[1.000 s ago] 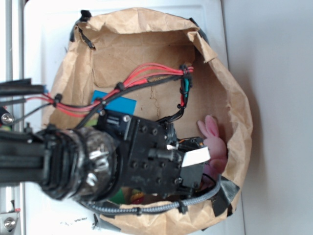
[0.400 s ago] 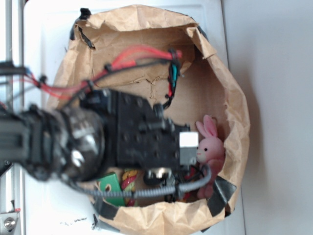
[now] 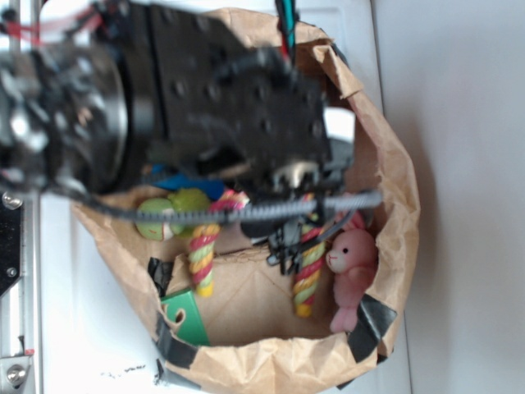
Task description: Grab the multicolored rope.
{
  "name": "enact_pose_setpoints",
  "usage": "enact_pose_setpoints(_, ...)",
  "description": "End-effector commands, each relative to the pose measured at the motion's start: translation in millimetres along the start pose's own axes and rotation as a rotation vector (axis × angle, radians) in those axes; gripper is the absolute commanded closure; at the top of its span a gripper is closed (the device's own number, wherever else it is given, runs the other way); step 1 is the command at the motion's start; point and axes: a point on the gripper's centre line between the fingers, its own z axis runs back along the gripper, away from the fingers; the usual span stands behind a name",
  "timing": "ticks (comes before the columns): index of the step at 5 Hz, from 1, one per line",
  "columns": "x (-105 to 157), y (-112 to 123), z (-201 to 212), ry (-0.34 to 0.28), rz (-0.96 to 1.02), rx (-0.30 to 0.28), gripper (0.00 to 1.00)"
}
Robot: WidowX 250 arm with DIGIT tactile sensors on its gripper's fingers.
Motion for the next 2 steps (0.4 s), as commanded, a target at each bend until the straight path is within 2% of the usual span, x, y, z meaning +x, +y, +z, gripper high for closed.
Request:
enact_pose_setpoints(1, 5.2, -23.5, 86.9, -0.06, 0.036, -0.245, 1.0)
enact_pose_setpoints(2, -7.1, -30.6, 102.2, -0.075, -0.022, -0.243, 1.0)
